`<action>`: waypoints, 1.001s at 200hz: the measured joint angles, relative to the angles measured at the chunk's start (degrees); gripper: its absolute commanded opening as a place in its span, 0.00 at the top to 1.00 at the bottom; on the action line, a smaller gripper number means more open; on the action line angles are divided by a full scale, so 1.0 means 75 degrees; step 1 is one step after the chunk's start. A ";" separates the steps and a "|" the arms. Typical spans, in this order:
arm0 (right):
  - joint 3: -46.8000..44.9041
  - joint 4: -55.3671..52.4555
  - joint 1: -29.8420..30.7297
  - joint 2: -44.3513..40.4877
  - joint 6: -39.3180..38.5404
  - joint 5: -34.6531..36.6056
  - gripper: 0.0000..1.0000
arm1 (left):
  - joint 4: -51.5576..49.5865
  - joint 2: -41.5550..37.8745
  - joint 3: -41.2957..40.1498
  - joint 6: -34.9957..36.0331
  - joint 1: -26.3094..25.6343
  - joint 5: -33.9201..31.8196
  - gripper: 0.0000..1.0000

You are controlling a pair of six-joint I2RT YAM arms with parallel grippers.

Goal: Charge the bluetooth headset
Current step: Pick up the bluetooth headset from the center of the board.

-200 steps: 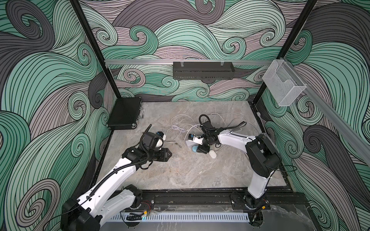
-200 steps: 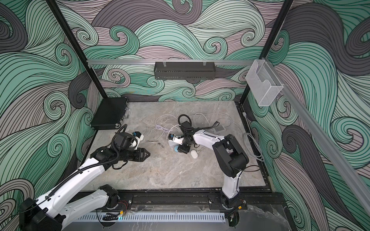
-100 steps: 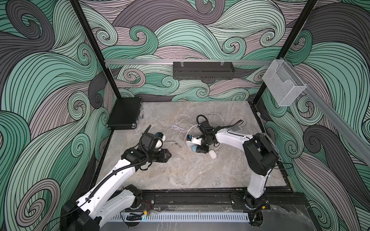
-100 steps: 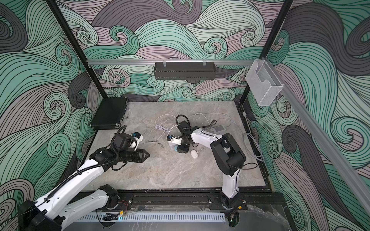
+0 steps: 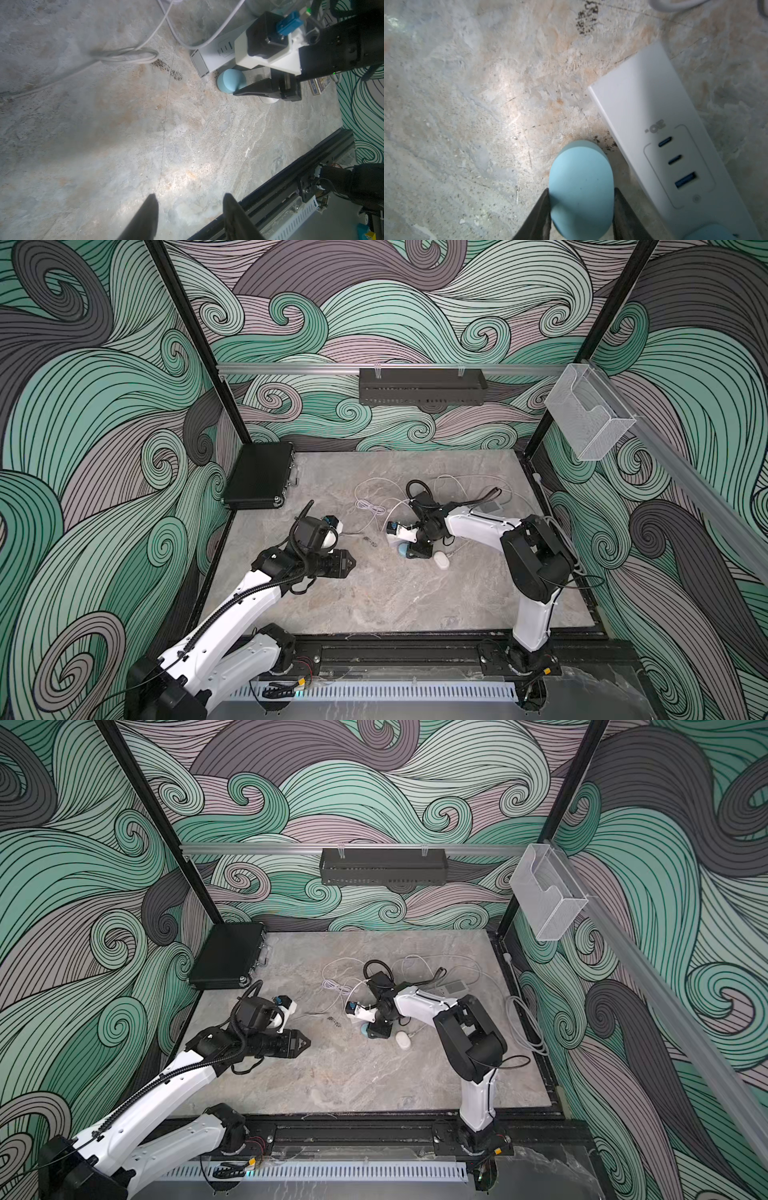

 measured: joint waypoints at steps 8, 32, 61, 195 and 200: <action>-0.0140 0.0015 0.0000 -0.0233 0.0000 -0.0079 0.65 | -0.0093 0.0026 0.0090 -0.0096 0.0032 0.0000 0.44; -0.0644 -0.0009 0.0000 -0.1338 0.0000 -0.0347 0.66 | -0.0312 0.0207 0.0542 -0.0484 0.0198 0.0169 0.40; -0.0985 0.0020 0.0017 -0.2725 0.0032 -0.0813 0.68 | -0.0291 0.0562 0.1084 -0.0979 0.0353 0.0956 0.37; -0.0326 0.0221 0.0857 -0.4164 -0.0178 -0.2396 0.74 | 0.0930 0.1682 0.2465 -0.2500 0.0446 0.4823 0.48; -0.0259 0.0187 0.0871 -0.4150 -0.0251 -0.2404 0.75 | 0.0863 0.1693 0.2509 -0.2425 0.0446 0.4881 0.49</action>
